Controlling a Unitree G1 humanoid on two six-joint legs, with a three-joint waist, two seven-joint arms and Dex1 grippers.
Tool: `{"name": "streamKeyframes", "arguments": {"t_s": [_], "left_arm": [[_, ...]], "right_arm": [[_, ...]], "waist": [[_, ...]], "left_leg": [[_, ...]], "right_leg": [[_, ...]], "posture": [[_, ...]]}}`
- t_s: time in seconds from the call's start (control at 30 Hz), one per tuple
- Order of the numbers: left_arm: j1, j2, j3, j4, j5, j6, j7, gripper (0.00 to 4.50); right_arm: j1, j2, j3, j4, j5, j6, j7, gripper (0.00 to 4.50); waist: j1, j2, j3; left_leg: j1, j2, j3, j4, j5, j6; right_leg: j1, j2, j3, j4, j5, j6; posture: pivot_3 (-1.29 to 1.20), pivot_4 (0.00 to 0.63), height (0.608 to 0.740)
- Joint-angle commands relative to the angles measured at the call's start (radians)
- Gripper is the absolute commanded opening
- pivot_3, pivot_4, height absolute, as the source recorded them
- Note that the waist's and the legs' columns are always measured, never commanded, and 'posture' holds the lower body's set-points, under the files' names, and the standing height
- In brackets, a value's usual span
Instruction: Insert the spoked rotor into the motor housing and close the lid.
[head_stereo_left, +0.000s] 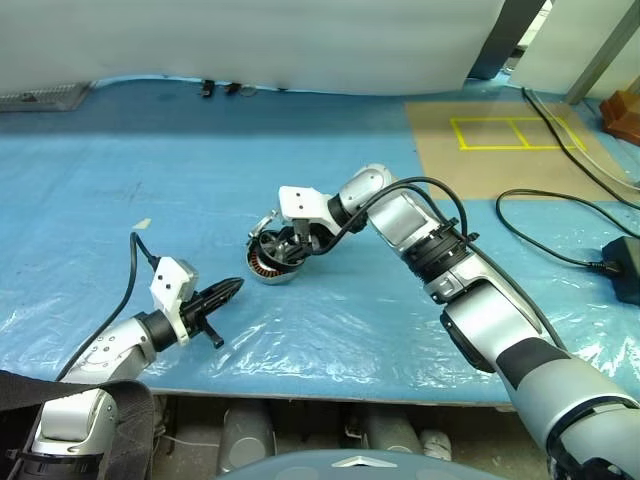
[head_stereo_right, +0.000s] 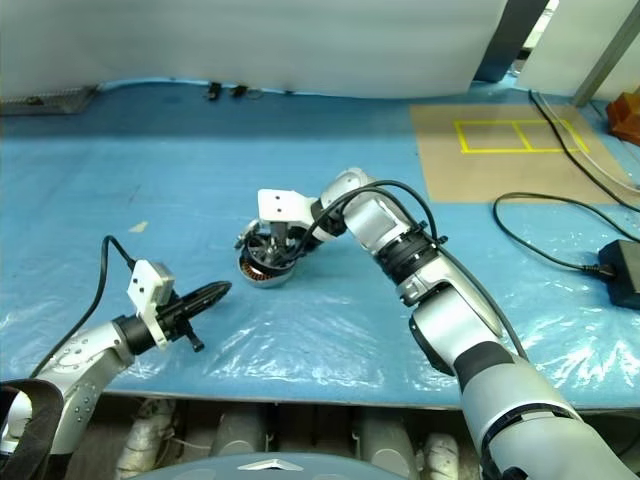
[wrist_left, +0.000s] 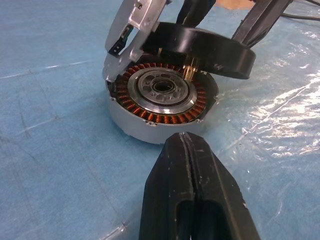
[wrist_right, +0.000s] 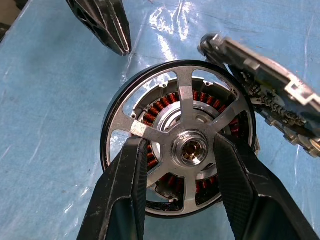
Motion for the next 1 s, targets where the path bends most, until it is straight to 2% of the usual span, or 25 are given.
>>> {"name": "streamKeyframes", "arguments": {"t_s": [0.03, 0.37, 0.6, 0.8, 1.0], "left_arm": [[-0.017, 0.013, 0.009, -0.050, -0.022, 0.020, 0.006, 0.00], [-0.016, 0.011, 0.001, -0.070, -0.031, 0.057, 0.009, 0.00], [-0.010, 0.009, 0.005, -0.063, -0.029, 0.055, 0.007, 0.00], [0.005, 0.000, -0.003, 0.001, -0.008, 0.001, -0.024, 0.00], [0.006, -0.004, -0.021, 0.052, 0.006, -0.046, -0.049, 0.00]], "right_arm": [[-0.033, 0.021, -0.004, 0.029, -0.026, -0.055, -0.054, 1.63], [-0.032, 0.045, -0.007, 0.083, -0.082, -0.195, -0.158, 1.63], [-0.034, 0.057, -0.023, 0.076, -0.067, -0.293, -0.154, 1.63], [-0.035, 0.052, -0.024, 0.076, -0.075, -0.326, -0.157, 1.63], [-0.047, 0.053, -0.018, 0.120, -0.119, -0.398, -0.230, 1.63]], "waist": [[-0.001, 0.000, 0.000], [-0.002, 0.000, 0.000], [-0.003, 0.000, 0.000], [-0.002, 0.000, 0.000], [-0.002, 0.000, 0.000]], "left_leg": [[0.000, 0.000, 0.000, 0.000, 0.000, 0.000], [0.003, 0.000, 0.000, 0.001, -0.001, -0.002], [0.002, 0.000, 0.000, 0.001, -0.001, -0.002], [0.002, 0.000, 0.000, 0.001, -0.002, -0.002], [0.002, 0.000, 0.000, 0.001, -0.002, -0.002]], "right_leg": [[0.000, 0.000, 0.000, 0.001, 0.000, 0.000], [0.001, 0.000, 0.000, 0.002, 0.001, -0.001], [0.001, 0.000, 0.000, 0.001, 0.001, -0.001], [0.001, 0.000, 0.000, 0.001, 0.001, -0.001], [0.001, 0.000, 0.000, 0.001, 0.001, -0.001]], "posture": [[0.00, 0.150, 0.740], [0.00, 0.150, 0.740], [0.00, 0.150, 0.740], [0.00, 0.150, 0.740], [0.00, 0.150, 0.740]]}}
